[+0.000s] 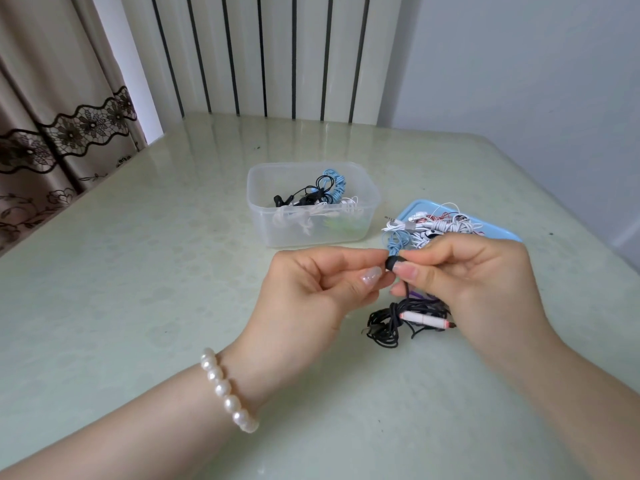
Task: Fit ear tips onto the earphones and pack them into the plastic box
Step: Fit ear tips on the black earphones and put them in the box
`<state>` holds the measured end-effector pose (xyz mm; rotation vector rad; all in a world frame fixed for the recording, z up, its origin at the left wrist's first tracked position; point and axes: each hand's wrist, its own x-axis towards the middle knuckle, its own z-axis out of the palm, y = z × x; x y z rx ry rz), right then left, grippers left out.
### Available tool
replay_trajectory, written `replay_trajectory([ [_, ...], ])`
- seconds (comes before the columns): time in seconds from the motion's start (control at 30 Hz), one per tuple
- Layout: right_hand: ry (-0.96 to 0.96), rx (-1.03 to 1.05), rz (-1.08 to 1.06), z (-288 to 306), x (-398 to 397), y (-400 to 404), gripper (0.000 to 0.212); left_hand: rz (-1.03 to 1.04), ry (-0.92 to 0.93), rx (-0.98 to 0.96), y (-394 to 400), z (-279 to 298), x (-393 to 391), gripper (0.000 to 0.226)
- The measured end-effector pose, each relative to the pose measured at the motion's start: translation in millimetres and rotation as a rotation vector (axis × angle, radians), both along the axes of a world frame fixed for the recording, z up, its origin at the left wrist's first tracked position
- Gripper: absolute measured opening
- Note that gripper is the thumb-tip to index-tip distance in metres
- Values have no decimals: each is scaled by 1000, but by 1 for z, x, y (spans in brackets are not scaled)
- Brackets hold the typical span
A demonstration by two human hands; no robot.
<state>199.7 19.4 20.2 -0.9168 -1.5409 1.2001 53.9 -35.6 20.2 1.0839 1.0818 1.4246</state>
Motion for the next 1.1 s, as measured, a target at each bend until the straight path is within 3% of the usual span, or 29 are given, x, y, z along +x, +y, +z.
replay_trajectory([
  [0.1, 44, -173, 37, 1, -1, 2, 7, 27, 90, 27, 1, -2, 0, 18],
  [0.33, 160, -320, 195, 6, -4, 0, 18, 23, -173, -85, 7, -1, -5, 21],
  [0.57, 148, -344, 249, 10, -6, -6, 15, -86, -202, -115, 12, -7, -8, 10],
  [0.77, 126, -347, 226, 11, -5, -7, 11, -47, 7, 64, 16, -9, -10, 7],
  [0.93, 65, -312, 142, 3, -6, -3, 10, 21, 76, 136, 18, -12, -5, 4],
  [1.1, 64, -268, 77, -1, -6, -1, 20, 27, 205, 194, 17, -16, -7, 14],
])
